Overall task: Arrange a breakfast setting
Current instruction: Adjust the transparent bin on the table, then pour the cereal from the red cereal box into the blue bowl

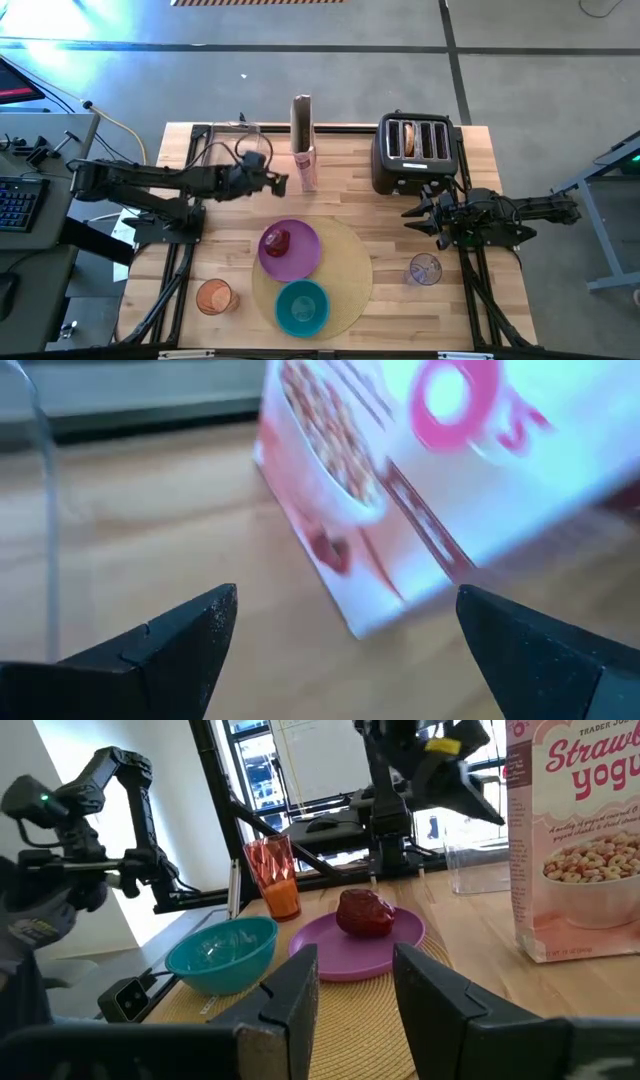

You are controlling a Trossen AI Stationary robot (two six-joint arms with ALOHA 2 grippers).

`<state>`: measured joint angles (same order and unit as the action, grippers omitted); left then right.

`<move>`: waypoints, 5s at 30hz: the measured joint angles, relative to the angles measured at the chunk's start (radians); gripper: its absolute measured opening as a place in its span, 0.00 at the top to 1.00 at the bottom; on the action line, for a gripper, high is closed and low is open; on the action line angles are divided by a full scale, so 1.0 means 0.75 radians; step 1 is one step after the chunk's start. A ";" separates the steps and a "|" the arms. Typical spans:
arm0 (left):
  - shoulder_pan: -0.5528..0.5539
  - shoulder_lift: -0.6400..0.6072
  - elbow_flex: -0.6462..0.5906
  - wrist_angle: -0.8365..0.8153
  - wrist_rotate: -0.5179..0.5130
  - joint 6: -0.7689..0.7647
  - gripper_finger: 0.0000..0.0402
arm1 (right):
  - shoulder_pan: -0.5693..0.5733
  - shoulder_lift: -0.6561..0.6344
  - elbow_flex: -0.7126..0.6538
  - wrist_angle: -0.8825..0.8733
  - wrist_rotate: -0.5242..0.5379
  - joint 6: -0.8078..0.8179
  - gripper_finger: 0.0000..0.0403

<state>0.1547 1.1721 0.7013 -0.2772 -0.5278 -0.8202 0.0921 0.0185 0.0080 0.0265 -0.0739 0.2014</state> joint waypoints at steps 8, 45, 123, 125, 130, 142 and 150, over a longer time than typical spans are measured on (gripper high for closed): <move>0.230 0.026 -0.001 0.008 0.166 0.100 0.09 | 0.000 0.000 0.000 0.000 0.000 0.000 0.72; 0.609 0.242 0.001 0.023 0.314 0.281 0.09 | 0.000 0.000 0.000 0.000 0.000 0.000 0.72; -0.283 0.501 -0.001 0.642 -0.326 0.185 0.09 | 0.000 0.000 0.000 0.000 0.000 0.000 0.72; -0.272 0.532 -0.001 0.696 -0.326 0.200 0.09 | 0.000 0.000 0.000 0.000 0.000 0.000 0.72; -0.236 0.613 -0.001 0.785 -0.327 0.202 0.09 | 0.000 0.000 0.000 0.000 0.000 0.000 0.72; -0.132 0.803 0.001 1.049 -0.320 0.274 0.09 | 0.000 0.000 0.000 0.000 0.000 0.000 0.72; -0.083 0.916 0.001 1.242 -0.317 0.341 0.09 | 0.000 0.000 0.000 0.000 0.000 0.000 0.72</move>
<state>0.0928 1.8588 0.7021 0.6540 -0.7652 -0.5642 0.0921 0.0185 0.0081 0.0265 -0.0742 0.2012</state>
